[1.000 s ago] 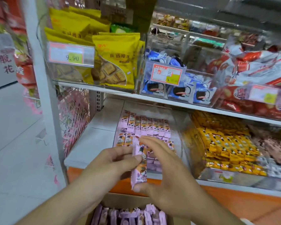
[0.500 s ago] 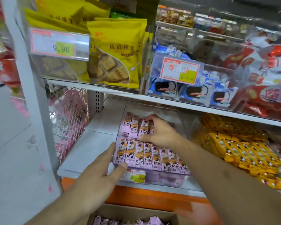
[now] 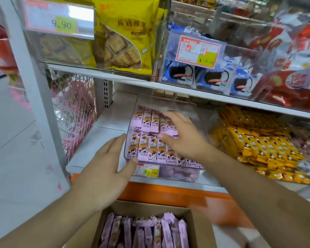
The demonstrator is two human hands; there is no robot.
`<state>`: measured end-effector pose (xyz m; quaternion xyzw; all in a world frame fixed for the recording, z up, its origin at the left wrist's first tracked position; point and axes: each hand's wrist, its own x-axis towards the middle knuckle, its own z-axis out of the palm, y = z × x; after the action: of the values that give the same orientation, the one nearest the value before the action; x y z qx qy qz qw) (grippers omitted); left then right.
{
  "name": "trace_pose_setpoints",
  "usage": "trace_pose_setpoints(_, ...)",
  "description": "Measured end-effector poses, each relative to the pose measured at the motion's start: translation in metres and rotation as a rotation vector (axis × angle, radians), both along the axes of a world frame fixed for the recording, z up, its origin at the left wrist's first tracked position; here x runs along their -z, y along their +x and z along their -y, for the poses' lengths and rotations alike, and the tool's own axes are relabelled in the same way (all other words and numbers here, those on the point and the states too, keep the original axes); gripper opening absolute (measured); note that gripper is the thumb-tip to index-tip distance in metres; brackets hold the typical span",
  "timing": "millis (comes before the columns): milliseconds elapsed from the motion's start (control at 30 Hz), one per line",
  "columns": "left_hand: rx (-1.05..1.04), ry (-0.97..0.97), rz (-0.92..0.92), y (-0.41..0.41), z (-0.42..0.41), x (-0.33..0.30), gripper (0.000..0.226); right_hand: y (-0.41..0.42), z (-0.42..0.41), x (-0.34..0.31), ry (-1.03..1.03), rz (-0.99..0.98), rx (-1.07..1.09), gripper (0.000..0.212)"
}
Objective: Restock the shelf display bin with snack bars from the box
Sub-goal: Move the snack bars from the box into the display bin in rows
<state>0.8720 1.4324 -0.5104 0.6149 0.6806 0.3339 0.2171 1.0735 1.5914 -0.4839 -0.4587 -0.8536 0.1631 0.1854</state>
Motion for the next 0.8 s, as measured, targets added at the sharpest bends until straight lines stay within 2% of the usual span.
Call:
trace_pose_setpoints(67, 0.030, 0.107, -0.103, 0.007, 0.006, -0.004, 0.065, 0.025, 0.027, -0.005, 0.055, 0.003, -0.082, 0.059)
trace_pose_setpoints(167, 0.171, 0.117, -0.072, 0.028, 0.023, 0.001, 0.053, 0.075, 0.059, -0.001, -0.036, 0.011, -0.120, 0.034)
trace_pose_setpoints(233, 0.269, 0.028, -0.079, 0.049, 0.039, 0.017, 0.044, 0.113, 0.076, 0.013, -0.123, 0.009, -0.112, 0.017)
trace_pose_setpoints(300, 0.379, -0.111, -0.129, 0.070, 0.054, 0.042, 0.035, 0.149, 0.090, 0.041, -0.201, 0.031, -0.084, 0.011)
trace_pose_setpoints(400, 0.497, -0.297, -0.160, 0.091, 0.062, 0.089, 0.035, 0.193, 0.103, 0.110, -0.348, 0.091, -0.022, 0.020)
trace_pose_setpoints(500, 0.445, -0.424, -0.138, 0.107, 0.051, 0.137, 0.048, 0.216, 0.114, 0.185, -0.457, 0.095, 0.025, 0.054)
trace_pose_setpoints(600, 0.379, -0.536, -0.073, 0.128, 0.032, 0.197, 0.075, 0.218, 0.120, 0.233, -0.476, 0.041, -0.043, 0.081)
trace_pose_setpoints(700, 0.366, -0.598, 0.051, 0.147, 0.010, 0.256, 0.101, 0.217, 0.125, 0.265, -0.481, -0.035, -0.004, 0.085)
trace_pose_setpoints(800, 0.310, -0.618, 0.220, 0.165, -0.007, 0.293, 0.108, 0.219, 0.131, 0.290, -0.518, -0.162, 0.074, 0.092)
